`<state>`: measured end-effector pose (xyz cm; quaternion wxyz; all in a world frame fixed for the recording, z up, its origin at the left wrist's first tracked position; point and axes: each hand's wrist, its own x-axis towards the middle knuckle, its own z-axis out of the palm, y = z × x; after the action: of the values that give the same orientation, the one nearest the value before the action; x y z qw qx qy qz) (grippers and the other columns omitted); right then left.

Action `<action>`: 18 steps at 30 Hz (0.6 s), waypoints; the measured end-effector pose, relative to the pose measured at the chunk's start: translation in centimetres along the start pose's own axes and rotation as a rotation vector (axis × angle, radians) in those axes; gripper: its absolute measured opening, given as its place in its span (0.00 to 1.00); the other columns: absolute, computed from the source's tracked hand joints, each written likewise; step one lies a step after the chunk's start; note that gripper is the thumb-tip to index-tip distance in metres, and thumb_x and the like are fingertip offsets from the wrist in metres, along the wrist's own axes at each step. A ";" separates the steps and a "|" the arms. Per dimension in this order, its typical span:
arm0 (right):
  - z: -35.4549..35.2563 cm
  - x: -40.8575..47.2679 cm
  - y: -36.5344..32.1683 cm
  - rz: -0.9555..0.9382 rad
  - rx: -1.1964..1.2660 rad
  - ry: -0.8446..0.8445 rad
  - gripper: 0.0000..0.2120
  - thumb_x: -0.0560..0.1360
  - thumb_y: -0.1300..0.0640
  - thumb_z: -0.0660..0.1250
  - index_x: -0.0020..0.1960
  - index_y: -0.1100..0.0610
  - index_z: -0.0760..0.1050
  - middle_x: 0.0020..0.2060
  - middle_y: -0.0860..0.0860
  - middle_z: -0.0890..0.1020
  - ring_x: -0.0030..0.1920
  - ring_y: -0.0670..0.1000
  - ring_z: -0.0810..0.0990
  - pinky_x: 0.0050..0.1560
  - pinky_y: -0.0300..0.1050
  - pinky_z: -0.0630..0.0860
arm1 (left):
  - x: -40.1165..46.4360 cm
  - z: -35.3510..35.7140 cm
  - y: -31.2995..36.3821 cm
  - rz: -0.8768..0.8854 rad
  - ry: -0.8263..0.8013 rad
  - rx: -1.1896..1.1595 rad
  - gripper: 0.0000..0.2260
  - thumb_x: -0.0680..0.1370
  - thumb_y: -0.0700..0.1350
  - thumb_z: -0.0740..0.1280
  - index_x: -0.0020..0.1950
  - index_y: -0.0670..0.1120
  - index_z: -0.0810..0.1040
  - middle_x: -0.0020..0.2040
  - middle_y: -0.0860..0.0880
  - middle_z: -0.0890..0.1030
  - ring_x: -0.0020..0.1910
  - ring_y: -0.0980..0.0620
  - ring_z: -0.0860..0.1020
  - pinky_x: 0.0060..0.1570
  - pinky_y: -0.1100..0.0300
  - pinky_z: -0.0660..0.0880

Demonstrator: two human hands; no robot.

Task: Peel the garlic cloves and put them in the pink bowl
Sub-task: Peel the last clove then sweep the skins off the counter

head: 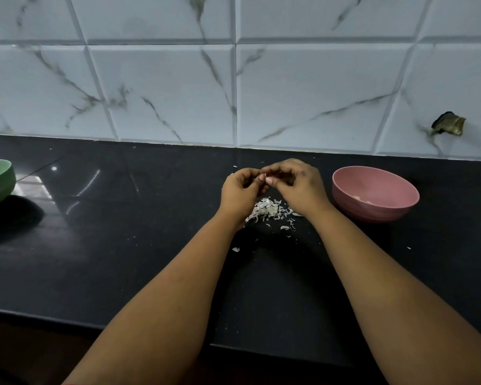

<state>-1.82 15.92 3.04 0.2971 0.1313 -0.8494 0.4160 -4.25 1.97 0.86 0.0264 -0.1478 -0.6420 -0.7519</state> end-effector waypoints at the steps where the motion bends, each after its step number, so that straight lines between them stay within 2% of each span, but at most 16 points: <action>1: 0.1 -0.1 -0.1 -0.034 -0.026 0.007 0.08 0.70 0.65 0.74 0.48 0.56 0.84 0.43 0.49 0.83 0.41 0.41 0.81 0.45 0.30 0.76 | 0.0 0.0 0.0 -0.009 -0.014 -0.007 0.06 0.80 0.35 0.65 0.47 0.42 0.81 0.40 0.45 0.82 0.39 0.54 0.80 0.46 0.62 0.78; 5: -0.2 0.0 -0.2 -0.014 -0.005 0.081 0.04 0.68 0.66 0.75 0.42 0.59 0.83 0.36 0.49 0.83 0.36 0.38 0.79 0.38 0.27 0.71 | -0.3 0.2 0.5 -0.059 -0.074 -0.111 0.05 0.78 0.33 0.67 0.51 0.39 0.81 0.43 0.44 0.82 0.43 0.54 0.80 0.48 0.65 0.79; 10: -0.3 0.0 -0.2 0.025 0.025 0.104 0.04 0.70 0.63 0.75 0.42 0.59 0.81 0.35 0.46 0.82 0.36 0.37 0.79 0.37 0.27 0.72 | -0.4 0.3 0.7 -0.071 -0.071 -0.163 0.05 0.77 0.34 0.69 0.50 0.40 0.82 0.44 0.43 0.83 0.47 0.49 0.78 0.51 0.63 0.79; 18: -0.4 0.0 0.6 0.005 -0.050 0.078 0.04 0.71 0.62 0.74 0.42 0.59 0.80 0.36 0.48 0.81 0.35 0.36 0.77 0.37 0.27 0.71 | -0.6 0.5 0.4 -0.134 -0.054 -0.222 0.05 0.78 0.34 0.68 0.52 0.39 0.82 0.42 0.45 0.83 0.41 0.54 0.80 0.49 0.63 0.79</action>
<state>-1.95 16.58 2.87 0.3320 0.1053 -0.8477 0.4002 -3.44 2.33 1.15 -0.0579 -0.1270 -0.5638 -0.8141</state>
